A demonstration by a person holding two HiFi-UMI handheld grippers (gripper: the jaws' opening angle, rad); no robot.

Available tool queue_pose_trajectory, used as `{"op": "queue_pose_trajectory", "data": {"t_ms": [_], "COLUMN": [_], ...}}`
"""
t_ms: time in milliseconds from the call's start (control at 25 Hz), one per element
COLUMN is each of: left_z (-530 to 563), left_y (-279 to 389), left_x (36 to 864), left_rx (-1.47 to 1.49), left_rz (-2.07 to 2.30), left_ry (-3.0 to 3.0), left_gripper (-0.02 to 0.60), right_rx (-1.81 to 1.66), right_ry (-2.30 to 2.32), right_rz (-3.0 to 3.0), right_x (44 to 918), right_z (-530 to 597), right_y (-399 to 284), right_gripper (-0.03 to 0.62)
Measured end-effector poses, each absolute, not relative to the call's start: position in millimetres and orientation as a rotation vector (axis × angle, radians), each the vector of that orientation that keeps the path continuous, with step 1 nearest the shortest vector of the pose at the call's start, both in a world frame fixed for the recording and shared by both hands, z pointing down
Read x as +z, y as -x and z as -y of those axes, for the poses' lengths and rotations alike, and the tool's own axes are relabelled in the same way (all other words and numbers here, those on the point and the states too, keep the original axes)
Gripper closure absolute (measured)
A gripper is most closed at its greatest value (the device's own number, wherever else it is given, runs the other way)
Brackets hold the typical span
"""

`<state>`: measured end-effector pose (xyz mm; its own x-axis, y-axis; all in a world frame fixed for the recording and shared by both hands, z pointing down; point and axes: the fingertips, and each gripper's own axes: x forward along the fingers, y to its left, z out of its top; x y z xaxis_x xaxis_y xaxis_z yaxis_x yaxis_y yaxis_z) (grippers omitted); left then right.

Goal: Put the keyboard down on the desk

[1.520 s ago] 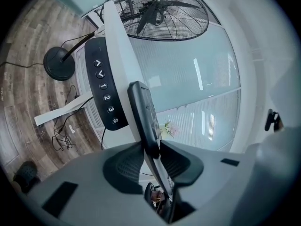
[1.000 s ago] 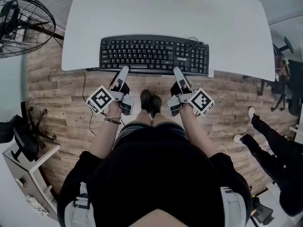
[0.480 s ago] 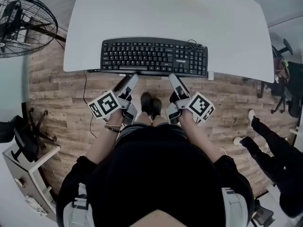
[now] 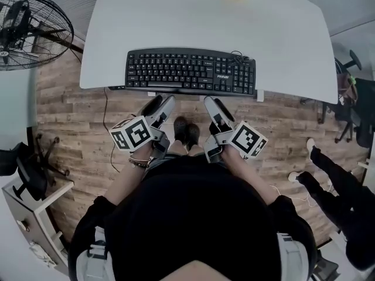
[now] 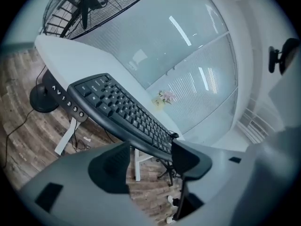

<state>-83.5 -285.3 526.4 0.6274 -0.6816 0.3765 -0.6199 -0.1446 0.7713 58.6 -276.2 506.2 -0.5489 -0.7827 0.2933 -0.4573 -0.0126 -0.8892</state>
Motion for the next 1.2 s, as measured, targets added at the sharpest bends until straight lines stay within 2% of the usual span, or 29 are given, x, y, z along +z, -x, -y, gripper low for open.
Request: {"op": "queue_pose_trajectory", "data": {"t_ms": [560,1200], "left_z": [308.1,338.5], "left_y": [82.3,64.9], "left_x": [468.2,409.9], "left_rx": [-0.023,-0.003], "left_rz": [1.107,1.179], "left_ry": [-2.099,-2.345], "left_gripper": [0.307,0.308], "right_rx": [-1.212,-0.74], "right_ry": [1.296,1.422], "right_rz": [-2.264,-2.436], "right_x": [449.3,391.6], "right_z": [301.4,334.0], "right_y": [-48.0,-65.3], "right_gripper": [0.326,0.33]}}
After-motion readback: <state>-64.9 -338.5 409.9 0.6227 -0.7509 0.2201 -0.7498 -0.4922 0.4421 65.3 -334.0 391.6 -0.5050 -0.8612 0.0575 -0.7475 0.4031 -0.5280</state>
